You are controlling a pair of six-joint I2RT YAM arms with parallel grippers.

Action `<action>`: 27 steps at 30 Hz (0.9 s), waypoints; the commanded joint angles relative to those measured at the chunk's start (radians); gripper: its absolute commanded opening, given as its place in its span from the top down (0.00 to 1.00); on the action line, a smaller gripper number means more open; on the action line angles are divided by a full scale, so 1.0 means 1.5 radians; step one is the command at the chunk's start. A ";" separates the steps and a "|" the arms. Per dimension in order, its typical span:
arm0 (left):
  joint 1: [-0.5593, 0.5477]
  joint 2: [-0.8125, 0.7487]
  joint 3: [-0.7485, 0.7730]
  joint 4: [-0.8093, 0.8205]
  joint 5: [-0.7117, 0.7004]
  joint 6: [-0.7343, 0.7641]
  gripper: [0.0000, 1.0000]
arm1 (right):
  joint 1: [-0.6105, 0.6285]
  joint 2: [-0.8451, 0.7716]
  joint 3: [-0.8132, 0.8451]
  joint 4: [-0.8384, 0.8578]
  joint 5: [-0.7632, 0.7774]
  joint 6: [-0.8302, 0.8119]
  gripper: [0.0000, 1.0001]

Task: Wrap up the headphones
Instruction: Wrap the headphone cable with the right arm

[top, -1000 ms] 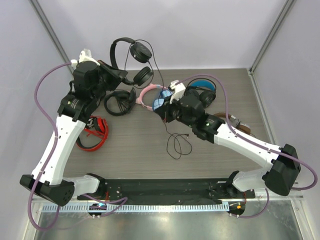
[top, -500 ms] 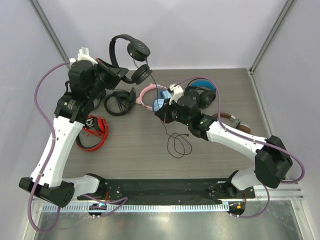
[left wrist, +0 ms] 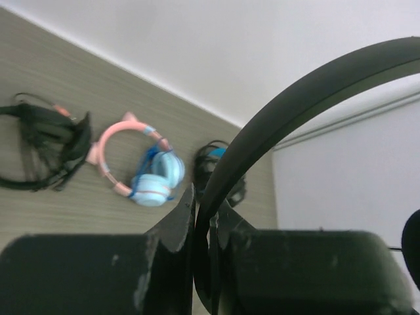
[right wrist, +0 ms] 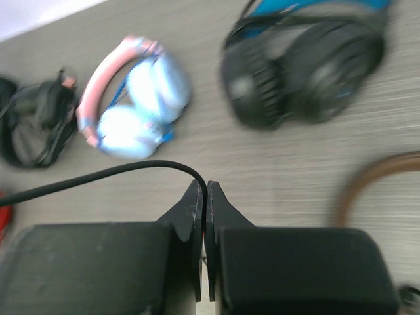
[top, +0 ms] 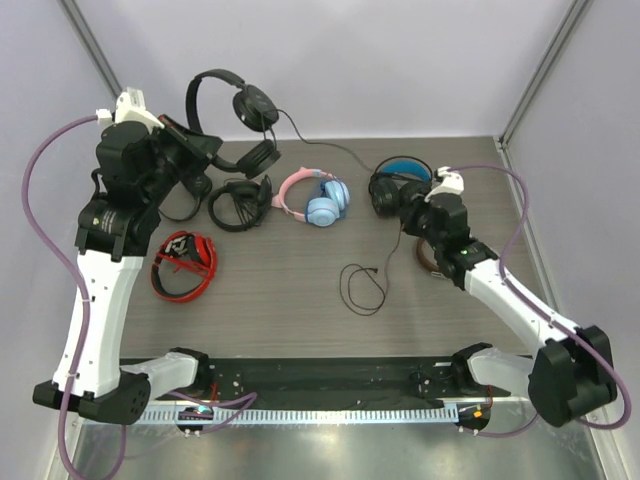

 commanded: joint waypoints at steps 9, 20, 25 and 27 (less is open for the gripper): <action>0.006 0.008 0.063 -0.070 -0.120 0.194 1.00 | -0.014 -0.054 0.042 -0.169 -0.050 -0.144 0.33; 0.006 -0.010 -0.042 -0.007 -0.093 0.141 1.00 | 0.060 -0.087 0.273 -0.182 -0.131 -0.092 0.00; 0.002 -0.013 -0.069 -0.005 -0.100 0.134 1.00 | 0.190 0.007 0.465 -0.197 -0.021 -0.128 0.01; -0.002 -0.015 -0.070 -0.007 -0.107 0.138 1.00 | 0.254 0.060 0.576 -0.248 0.004 -0.161 0.03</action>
